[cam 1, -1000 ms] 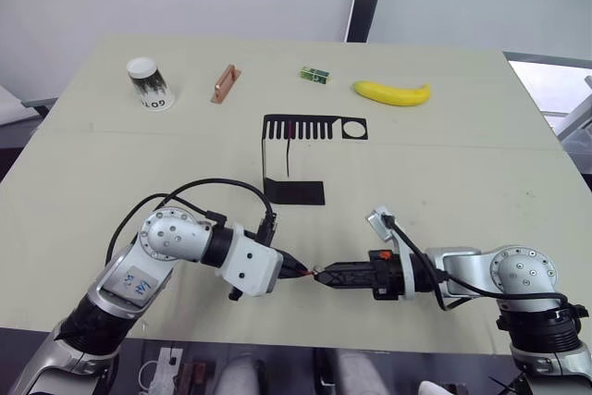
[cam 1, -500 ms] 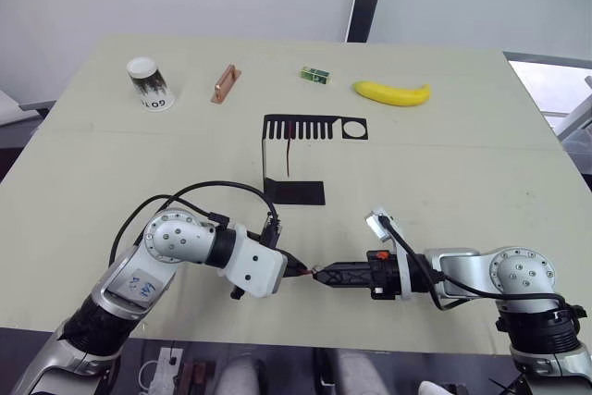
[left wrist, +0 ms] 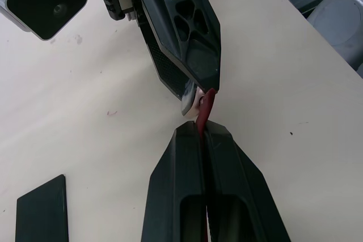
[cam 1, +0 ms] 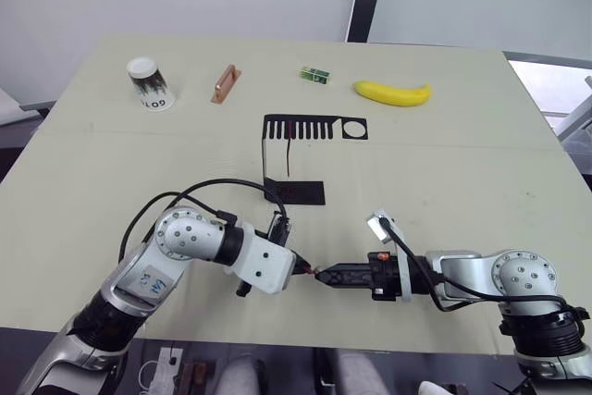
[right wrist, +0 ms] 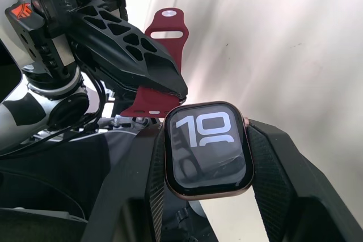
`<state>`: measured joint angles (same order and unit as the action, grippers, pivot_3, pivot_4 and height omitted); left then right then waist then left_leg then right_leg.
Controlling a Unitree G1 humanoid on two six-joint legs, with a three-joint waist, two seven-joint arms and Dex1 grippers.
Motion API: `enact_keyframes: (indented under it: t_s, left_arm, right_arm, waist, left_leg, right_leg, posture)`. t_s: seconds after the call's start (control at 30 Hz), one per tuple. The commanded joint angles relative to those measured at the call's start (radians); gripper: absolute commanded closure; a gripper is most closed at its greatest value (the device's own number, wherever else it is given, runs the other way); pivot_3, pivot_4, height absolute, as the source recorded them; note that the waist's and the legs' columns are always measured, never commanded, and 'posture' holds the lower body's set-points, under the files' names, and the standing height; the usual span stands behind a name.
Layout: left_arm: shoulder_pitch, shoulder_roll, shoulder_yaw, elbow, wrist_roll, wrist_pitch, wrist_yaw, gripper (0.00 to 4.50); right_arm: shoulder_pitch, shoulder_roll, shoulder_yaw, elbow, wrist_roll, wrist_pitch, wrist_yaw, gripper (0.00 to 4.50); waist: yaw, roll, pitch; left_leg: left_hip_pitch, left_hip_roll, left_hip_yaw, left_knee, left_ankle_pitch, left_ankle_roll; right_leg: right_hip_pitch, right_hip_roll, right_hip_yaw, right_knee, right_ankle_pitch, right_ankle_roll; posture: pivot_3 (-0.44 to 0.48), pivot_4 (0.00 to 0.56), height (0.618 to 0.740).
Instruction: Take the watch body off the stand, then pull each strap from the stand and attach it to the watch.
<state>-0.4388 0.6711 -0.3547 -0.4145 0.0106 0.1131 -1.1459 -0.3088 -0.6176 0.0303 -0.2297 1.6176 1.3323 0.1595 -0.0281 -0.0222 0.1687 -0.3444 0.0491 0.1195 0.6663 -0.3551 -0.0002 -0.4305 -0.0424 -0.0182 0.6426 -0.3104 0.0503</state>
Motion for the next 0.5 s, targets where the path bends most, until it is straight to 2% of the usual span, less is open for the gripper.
enact_keyframes:
  t_s: [0.03, 0.5]
  left_arm:
    - [-0.022, -0.029, -0.018, -0.028, 0.005, 0.013, 0.026, 4.50]
    - [-0.009, -0.020, -0.024, -0.057, 0.014, 0.067, 0.028, 4.50]
  right_arm:
    - [-0.006, 0.013, 0.026, -0.042, 0.082, -0.008, 0.009, 2.92]
    - [-0.005, -0.006, 0.043, -0.042, 0.113, -0.030, -0.005, 2.92]
  waist:
    - [0.000, 0.000, 0.000]
    - [0.000, 0.000, 0.000]
  left_leg:
    - [0.000, 0.000, 0.000, 0.000, 0.000, 0.000]
    - [0.000, 0.000, 0.000, 0.000, 0.000, 0.000]
  right_leg:
    - [0.000, 0.000, 0.000, 0.000, 0.000, 0.000]
    - [0.000, 0.000, 0.000, 0.000, 0.000, 0.000]
  posture:
    - [0.000, 0.150, 0.739]
    - [0.000, 0.150, 0.739]
